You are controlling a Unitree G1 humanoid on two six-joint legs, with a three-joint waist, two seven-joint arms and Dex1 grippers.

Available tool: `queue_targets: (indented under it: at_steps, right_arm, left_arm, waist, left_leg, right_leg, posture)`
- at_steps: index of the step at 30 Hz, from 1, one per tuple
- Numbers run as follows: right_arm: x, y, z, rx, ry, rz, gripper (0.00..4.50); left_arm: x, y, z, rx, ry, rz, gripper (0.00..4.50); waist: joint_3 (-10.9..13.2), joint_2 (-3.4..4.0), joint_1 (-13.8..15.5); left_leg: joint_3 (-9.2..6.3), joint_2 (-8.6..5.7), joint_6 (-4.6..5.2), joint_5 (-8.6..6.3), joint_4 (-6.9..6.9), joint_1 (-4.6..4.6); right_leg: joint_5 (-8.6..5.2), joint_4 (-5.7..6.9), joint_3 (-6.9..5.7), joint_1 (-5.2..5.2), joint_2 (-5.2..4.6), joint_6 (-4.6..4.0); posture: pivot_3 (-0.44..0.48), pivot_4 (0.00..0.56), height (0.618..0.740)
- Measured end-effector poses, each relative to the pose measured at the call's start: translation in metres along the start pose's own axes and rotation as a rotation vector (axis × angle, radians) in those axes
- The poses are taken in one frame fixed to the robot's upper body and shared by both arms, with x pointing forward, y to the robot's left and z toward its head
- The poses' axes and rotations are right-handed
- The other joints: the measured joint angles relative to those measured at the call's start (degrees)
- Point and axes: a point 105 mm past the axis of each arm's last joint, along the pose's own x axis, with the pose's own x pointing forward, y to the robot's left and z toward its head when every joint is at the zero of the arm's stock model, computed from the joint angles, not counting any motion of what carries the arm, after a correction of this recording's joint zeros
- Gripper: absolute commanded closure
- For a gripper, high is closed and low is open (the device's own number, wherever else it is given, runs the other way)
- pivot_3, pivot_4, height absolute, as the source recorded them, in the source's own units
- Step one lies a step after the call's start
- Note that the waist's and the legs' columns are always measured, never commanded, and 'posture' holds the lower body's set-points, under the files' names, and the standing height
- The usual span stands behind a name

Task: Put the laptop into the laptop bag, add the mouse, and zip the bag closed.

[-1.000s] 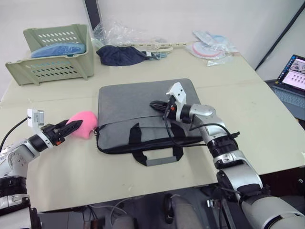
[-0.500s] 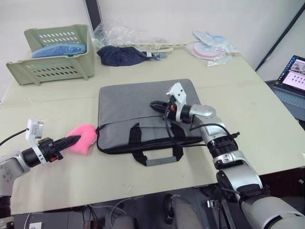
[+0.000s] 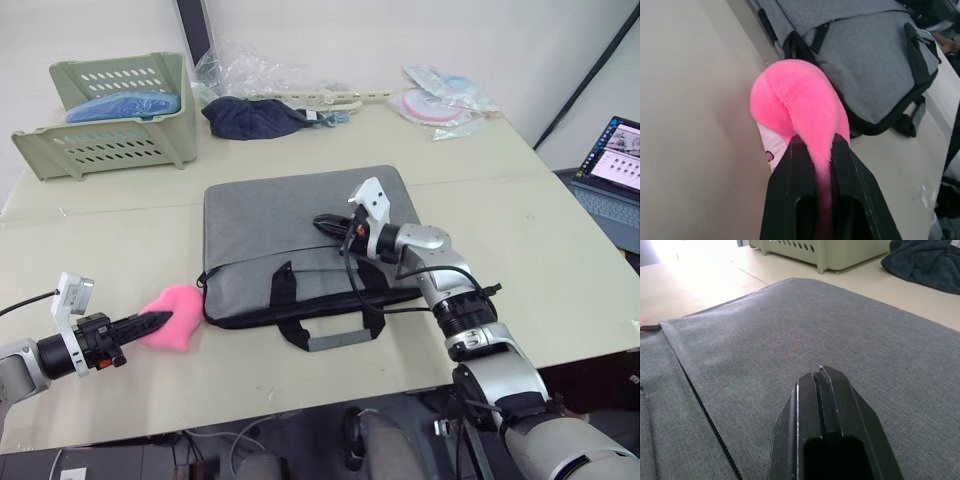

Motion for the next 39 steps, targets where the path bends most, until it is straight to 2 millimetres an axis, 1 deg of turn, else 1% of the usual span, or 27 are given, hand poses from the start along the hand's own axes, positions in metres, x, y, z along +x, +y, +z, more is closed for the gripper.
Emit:
queue_targets:
  at_steps: [3, 13, 14, 18, 22, 28, 33, 39]
  right_arm:
    - [0.0, 0.0, 0.0, 0.0, 0.0, 0.0, 4.5]
    - [0.0, 0.0, 0.0, 0.0, 0.0, 0.0, 4.5]
    - [0.0, 0.0, 0.0, 0.0, 0.0, 0.0, 4.5]
    - [0.0, 0.0, 0.0, 0.0, 0.0, 0.0, 4.5]
    - [0.001, 0.001, 0.0, 0.003, -0.001, 0.003, 4.5]
    - [0.003, 0.001, 0.0, 0.008, 0.0, 0.006, 4.5]
    - [0.004, 0.002, 0.0, 0.01, -0.002, 0.008, 4.5]
    - [0.004, 0.002, 0.0, 0.011, -0.001, 0.007, 4.5]
  left_arm:
    - [0.0, -0.006, -0.004, -0.007, 0.017, -0.016, 4.47]
    - [-0.002, -0.014, -0.013, -0.021, 0.059, -0.043, 4.47]
    - [-0.003, -0.015, -0.016, -0.03, 0.067, -0.048, 4.47]
    - [-0.005, -0.021, -0.022, -0.037, 0.094, -0.069, 4.47]
    - [-0.008, -0.033, -0.032, -0.054, 0.13, -0.103, 4.47]
    - [-0.007, -0.04, -0.036, -0.05, 0.148, -0.124, 4.47]
    - [-0.002, -0.044, -0.038, -0.047, 0.145, -0.141, 4.47]
    - [0.012, -0.05, -0.041, -0.053, 0.134, -0.184, 4.47]
  waist:
    - [0.0, 0.01, 0.0]
    - [0.0, 0.02, 0.0]
    - [0.0, 0.02, 0.0]
    - [0.0, 0.03, 0.0]
    - [0.0, 0.03, 0.0]
    - [0.0, 0.03, 0.0]
    - [0.0, 0.05, 0.0]
    - [-0.1, 0.15, 0.1]
  left_leg:
    - [-0.04, 0.0, -0.01, -0.01, 0.0, 0.0]
    - [-0.06, 0.0, -0.02, -0.01, -0.03, 0.01]
    - [-0.06, 0.0, -0.02, -0.01, -0.03, 0.01]
    - [-0.08, 0.01, -0.03, -0.02, -0.05, 0.02]
    - [-0.1, 0.03, -0.04, -0.02, -0.07, 0.02]
    - [-0.1, 0.06, -0.07, -0.04, -0.08, 0.05]
    - [-0.1, 0.06, -0.07, -0.04, -0.08, 0.05]
    - [-0.11, 0.04, -0.08, -0.04, -0.08, 0.05]
  right_leg:
    - [-0.01, -0.01, 0.01, 0.0, 0.0, -0.02]
    - [-0.04, -0.01, 0.01, 0.0, 0.0, -0.07]
    - [-0.05, -0.01, 0.0, 0.0, 0.0, -0.08]
    - [-0.06, -0.03, 0.01, 0.0, 0.0, -0.1]
    - [-0.07, -0.06, 0.05, -0.01, 0.0, -0.12]
    - [-0.09, -0.06, 0.09, -0.01, 0.02, -0.16]
    - [-0.09, -0.06, 0.1, -0.01, 0.02, -0.16]
    - [-0.09, -0.06, 0.13, -0.01, -0.01, -0.16]
  posture:
    - [0.0, 0.15, 0.74]
    - [0.0, 0.15, 0.74]
    - [0.0, 0.15, 0.74]
    - [0.0, 0.15, 0.74]
    - [0.0, 0.15, 0.74]
    - [0.0, 0.15, 0.74]
    - [0.0, 0.15, 0.74]
    - [0.0, 0.15, 0.74]
